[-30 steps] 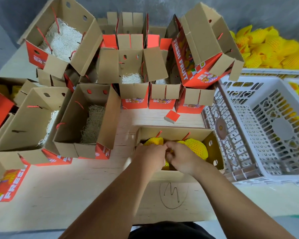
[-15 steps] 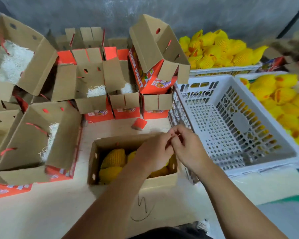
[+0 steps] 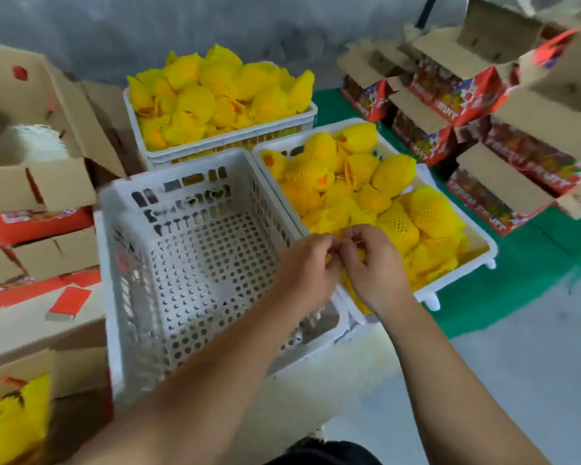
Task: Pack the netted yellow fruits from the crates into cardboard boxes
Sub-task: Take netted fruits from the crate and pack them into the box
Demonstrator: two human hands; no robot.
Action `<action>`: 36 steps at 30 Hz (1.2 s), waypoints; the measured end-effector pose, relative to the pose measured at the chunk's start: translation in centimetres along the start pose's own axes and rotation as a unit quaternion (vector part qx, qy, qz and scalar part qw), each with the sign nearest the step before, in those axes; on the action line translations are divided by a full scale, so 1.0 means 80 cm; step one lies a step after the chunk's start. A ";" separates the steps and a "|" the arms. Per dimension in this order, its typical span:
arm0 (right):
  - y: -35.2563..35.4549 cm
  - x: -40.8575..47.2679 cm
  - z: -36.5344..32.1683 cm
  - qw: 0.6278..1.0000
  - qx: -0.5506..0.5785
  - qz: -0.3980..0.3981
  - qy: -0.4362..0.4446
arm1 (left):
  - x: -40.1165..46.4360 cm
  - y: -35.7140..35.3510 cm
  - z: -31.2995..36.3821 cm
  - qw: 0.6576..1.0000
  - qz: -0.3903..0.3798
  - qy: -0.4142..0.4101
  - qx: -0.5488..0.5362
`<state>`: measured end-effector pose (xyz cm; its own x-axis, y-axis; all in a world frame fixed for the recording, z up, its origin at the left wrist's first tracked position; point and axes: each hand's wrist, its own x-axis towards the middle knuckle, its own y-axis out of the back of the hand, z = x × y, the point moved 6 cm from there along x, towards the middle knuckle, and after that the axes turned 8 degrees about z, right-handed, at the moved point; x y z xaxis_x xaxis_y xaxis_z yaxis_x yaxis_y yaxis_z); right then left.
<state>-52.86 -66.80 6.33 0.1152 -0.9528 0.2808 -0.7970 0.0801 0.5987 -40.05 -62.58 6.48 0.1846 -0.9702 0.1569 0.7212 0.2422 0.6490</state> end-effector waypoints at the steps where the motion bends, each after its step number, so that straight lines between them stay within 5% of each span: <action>1: 0.012 0.023 0.025 0.998 -0.054 -0.013 -0.010 | 0.018 -0.021 0.008 1.000 -0.005 0.000 0.019; 4: 0.019 0.062 0.087 0.946 -0.259 -0.193 -0.035 | 0.052 -0.074 0.016 0.998 -0.025 -0.004 0.058; 7: 0.007 0.050 0.115 0.869 -0.378 -0.318 0.012 | 0.055 -0.105 0.012 0.972 -0.039 -0.041 0.230; 11: 0.011 0.043 0.120 0.904 -0.353 -0.238 0.033 | 0.058 -0.113 0.008 0.952 -0.048 -0.035 0.300; 16: 0.080 0.098 0.147 0.964 -0.263 0.013 -0.042 | 0.058 -0.117 0.002 0.948 -0.053 -0.044 0.310; 26: 0.084 0.121 0.165 0.955 -0.274 0.068 -0.089 | 0.054 -0.105 0.004 0.963 0.006 -0.037 0.268; 30: 0.104 0.099 0.141 0.980 -0.008 0.115 -0.160 | 0.053 -0.094 0.008 0.988 0.029 -0.001 0.149; 36: 0.014 0.033 0.079 0.938 0.192 -0.225 -0.178 | 0.045 -0.086 0.003 0.995 0.056 0.010 0.082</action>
<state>-57.21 -71.08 2.96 0.3397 -0.9080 -0.2453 -0.8785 -0.3995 0.2621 -44.50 -67.77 2.73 0.2725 -0.9361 0.2222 0.5764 0.3438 0.7413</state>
